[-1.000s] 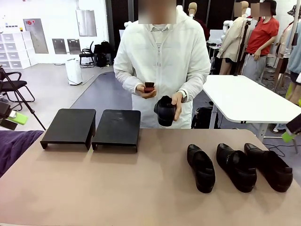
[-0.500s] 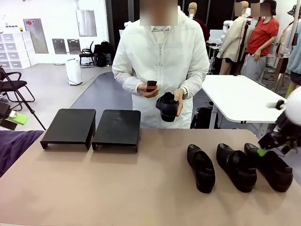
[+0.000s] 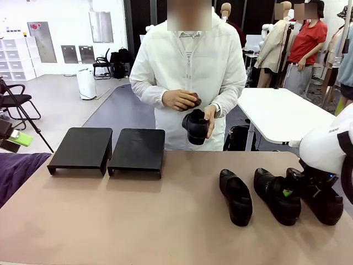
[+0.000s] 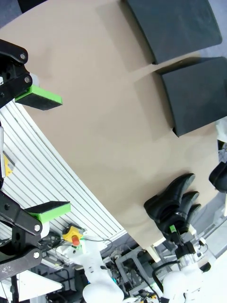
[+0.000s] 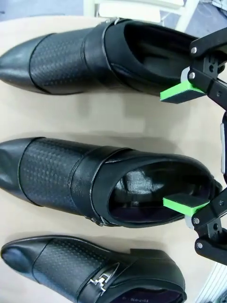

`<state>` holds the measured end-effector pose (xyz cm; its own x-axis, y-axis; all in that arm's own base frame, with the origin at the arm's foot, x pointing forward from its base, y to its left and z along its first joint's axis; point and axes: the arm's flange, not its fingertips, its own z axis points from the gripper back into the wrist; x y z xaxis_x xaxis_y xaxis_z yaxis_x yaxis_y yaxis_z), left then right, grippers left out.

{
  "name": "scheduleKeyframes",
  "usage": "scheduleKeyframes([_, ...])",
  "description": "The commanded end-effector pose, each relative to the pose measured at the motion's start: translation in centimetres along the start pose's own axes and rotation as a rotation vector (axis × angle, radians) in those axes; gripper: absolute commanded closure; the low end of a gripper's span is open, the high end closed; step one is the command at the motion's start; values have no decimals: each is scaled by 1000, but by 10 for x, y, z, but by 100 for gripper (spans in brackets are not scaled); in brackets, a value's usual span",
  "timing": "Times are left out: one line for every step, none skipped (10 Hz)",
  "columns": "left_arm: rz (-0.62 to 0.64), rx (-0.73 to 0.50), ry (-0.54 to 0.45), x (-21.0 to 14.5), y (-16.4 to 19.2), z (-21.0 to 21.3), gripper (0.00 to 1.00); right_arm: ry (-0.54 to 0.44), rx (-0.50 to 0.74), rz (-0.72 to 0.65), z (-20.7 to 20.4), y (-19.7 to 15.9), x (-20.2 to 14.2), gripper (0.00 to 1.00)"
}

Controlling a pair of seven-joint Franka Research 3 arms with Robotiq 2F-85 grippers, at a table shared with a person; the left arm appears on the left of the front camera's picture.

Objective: Organize the shoes by placing them on the stand.
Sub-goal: Pick up one Shoe and place it in the middle of the table.

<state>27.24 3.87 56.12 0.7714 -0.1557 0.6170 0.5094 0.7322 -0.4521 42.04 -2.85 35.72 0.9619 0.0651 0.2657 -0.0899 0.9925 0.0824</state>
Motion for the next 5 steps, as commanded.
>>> scheduleKeyframes([-13,-22,-10,1,0,0,0,-7,3,15,15,-8,-2,0])
scheduleKeyframes([-13,-22,-10,1,0,0,0,0,0,0,0,0,0,0])
scheduleKeyframes([-13,-22,-10,1,0,0,0,37,2,32,-6,7,2,0])
scheduleKeyframes([-13,-22,-10,1,0,0,0,44,8,36,-18,7,6,0])
scheduleKeyframes([-13,-22,-10,1,0,0,0,45,17,33,-27,6,8,0])
